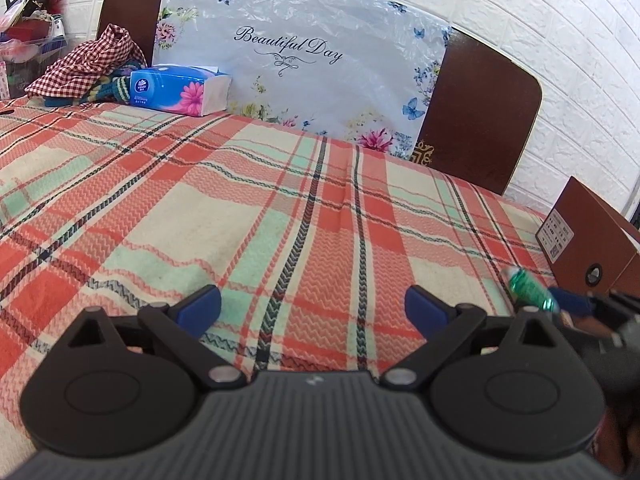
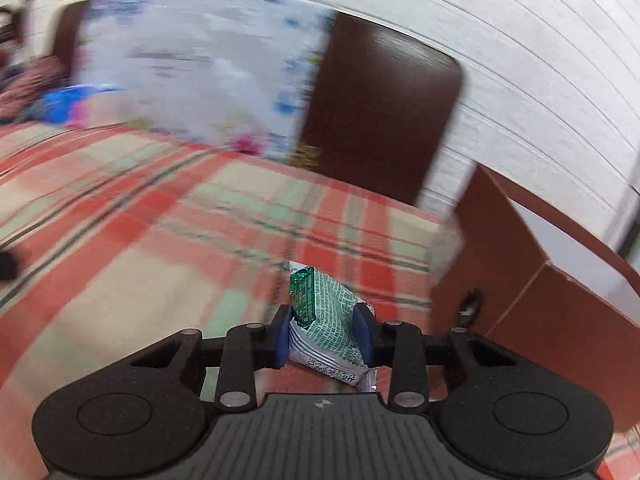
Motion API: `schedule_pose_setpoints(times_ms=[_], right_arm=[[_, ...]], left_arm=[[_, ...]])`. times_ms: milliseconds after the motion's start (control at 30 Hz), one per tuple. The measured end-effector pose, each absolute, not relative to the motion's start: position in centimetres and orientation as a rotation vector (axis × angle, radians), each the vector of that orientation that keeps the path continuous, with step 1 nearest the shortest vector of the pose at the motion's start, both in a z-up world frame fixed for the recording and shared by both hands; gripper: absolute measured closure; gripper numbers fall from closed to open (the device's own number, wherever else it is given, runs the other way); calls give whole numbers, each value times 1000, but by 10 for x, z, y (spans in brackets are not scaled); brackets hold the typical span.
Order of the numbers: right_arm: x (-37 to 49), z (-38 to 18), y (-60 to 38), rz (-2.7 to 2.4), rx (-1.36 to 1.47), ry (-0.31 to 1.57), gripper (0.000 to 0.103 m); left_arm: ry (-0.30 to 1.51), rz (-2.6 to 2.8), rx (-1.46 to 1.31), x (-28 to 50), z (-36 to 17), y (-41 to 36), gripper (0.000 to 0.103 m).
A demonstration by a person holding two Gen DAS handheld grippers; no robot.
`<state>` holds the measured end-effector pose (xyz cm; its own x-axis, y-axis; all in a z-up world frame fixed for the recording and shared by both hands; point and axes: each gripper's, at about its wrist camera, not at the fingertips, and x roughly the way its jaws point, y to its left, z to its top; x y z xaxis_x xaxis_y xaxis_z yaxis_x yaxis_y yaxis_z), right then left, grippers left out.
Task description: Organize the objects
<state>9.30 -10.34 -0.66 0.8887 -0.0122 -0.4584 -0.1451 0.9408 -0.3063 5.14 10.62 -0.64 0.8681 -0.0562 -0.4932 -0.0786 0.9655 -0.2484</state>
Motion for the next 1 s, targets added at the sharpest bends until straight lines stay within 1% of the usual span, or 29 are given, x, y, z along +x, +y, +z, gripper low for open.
schedule_pose_setpoints(times_ms=[100, 167, 200, 233, 267, 300, 367, 467, 700, 900, 1000], right_arm=[[41, -10, -85, 331, -454, 429, 61], [7, -12, -79, 463, -498, 402, 51], [-5, -13, -80, 502, -505, 389, 50], [-14, -13, -80, 515, -510, 376, 42], [-19, -12, -81, 514, -511, 372, 38], [-20, -11, -83, 511, -499, 376, 37], [-16, -8, -91, 507, -441, 405, 30], [-7, -5, -104, 486, -342, 454, 29], [12, -10, -124, 482, -161, 566, 23], [11, -13, -125, 480, -143, 580, 21], [11, -13, -126, 481, -136, 584, 21]], left_arm=[[524, 10, -262, 52, -6, 106, 4], [526, 13, -256, 52, -6, 105, 4], [528, 12, -251, 52, -5, 104, 3], [530, 11, -246, 52, -5, 103, 3], [532, 8, -241, 52, -5, 102, 3], [535, 4, -236, 52, -5, 102, 3], [541, -7, -228, 52, -5, 101, 2], [547, -34, -229, 51, -5, 101, 0], [563, -51, -226, 51, -5, 101, 0], [614, -99, -224, 60, 1, 98, 0], [643, -247, -290, 66, 10, 95, 9]])
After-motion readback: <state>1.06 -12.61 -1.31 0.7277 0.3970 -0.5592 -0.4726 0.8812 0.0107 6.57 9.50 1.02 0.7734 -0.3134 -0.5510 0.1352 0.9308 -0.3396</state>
